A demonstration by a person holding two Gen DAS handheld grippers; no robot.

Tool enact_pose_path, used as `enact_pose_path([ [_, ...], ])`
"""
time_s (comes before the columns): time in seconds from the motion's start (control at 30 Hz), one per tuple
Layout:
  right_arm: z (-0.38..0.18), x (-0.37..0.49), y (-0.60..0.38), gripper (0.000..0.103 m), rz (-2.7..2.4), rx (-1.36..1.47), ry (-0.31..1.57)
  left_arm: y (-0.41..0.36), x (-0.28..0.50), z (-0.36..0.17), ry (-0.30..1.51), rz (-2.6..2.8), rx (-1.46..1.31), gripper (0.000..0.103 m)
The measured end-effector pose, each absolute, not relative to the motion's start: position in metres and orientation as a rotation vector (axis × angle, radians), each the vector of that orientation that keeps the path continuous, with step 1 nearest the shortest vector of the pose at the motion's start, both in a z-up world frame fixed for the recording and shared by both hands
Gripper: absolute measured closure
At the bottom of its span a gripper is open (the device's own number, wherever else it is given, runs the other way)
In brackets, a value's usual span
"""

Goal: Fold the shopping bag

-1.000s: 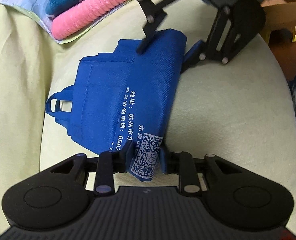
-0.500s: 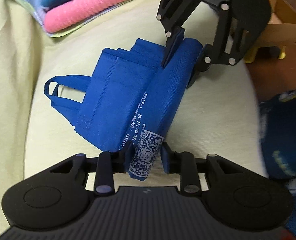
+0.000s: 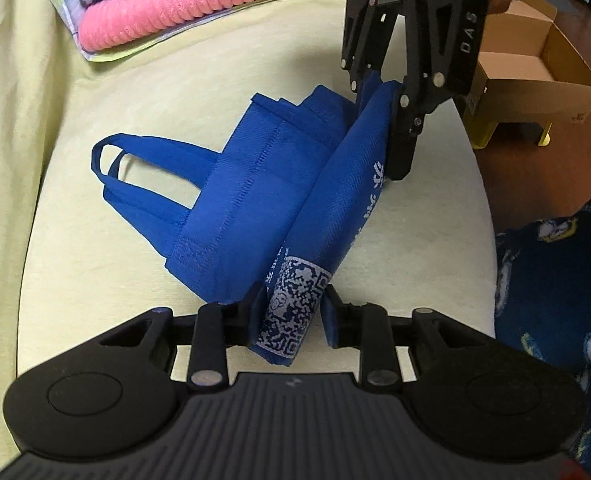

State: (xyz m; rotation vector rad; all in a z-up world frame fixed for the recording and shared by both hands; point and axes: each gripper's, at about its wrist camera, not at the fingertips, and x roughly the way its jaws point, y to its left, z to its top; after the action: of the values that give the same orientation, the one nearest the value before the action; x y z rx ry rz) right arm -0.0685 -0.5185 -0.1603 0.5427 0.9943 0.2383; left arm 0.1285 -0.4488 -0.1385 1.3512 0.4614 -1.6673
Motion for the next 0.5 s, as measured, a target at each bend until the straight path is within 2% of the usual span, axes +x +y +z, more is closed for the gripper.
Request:
enact_pose_path([
  [0.27, -0.176, -0.079, -0.538, 0.073, 0.194, 0.738, 0.963, -0.450, 0.135, -0.138, 0.480, -1.674, 1.304, 0.068],
  [0.4, -0.182, -0.087, -0.544, 0.073, 0.167, 0.819, 0.946, -0.398, 0.126, -0.125, 0.481, -1.672, 1.292, 0.067],
  [0.5, -0.186, -0.090, -0.545, 0.073, 0.145, 0.866, 0.934, -0.391, 0.124, -0.122, 0.484, -1.673, 1.290, 0.067],
])
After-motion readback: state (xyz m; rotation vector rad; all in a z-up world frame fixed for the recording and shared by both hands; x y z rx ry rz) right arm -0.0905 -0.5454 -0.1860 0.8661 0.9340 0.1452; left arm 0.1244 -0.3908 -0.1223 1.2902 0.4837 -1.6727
